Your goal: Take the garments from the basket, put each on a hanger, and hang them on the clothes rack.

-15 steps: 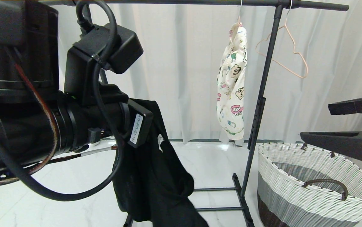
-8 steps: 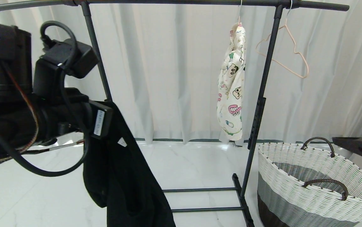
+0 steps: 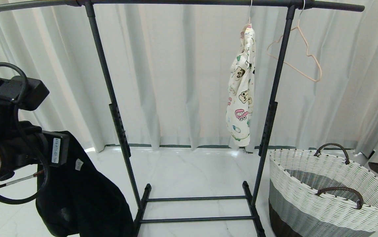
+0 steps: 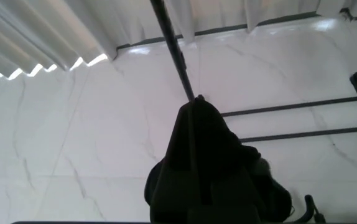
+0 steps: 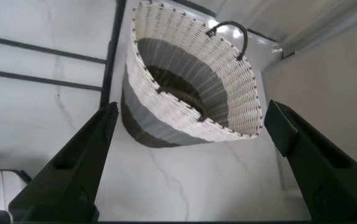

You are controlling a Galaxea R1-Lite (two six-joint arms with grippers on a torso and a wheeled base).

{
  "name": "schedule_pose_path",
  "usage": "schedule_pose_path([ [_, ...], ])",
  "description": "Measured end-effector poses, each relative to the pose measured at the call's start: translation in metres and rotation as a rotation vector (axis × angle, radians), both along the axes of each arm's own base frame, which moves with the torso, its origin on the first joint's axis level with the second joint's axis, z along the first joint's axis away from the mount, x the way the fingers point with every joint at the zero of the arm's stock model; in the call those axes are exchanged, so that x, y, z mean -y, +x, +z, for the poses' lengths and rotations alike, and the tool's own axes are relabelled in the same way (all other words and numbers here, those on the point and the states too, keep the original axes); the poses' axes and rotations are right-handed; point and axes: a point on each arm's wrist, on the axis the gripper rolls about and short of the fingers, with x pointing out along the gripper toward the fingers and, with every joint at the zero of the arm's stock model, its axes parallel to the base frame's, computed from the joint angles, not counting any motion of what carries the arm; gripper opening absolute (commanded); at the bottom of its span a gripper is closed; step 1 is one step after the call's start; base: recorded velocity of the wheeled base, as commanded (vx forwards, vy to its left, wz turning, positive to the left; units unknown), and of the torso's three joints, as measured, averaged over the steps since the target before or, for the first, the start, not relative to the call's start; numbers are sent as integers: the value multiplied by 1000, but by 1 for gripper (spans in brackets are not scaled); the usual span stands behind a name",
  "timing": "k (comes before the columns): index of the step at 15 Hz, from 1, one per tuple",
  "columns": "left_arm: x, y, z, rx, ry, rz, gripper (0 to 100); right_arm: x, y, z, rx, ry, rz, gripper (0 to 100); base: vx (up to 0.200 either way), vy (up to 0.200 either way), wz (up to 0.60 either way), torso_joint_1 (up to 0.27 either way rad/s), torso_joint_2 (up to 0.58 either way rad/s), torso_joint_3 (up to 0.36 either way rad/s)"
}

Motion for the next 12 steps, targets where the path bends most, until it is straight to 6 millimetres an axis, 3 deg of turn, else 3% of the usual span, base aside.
schedule_pose_path([
  [3, -2, -5, -5, -8, 3, 2, 0, 6, 2, -2, -7, 12, -32, 100, 0, 0, 0, 12, -53, -43],
  [6, -2, -6, -4, -4, 8, 0, 0, 8, 5, 1, 33, 56, -30, 100, 0, 0, 0, 40, -245, -255],
  [12, -2, -8, -5, -5, 8, 4, 0, 10, 7, 0, 41, 84, -52, 100, 0, 0, 0, 177, -488, -291],
])
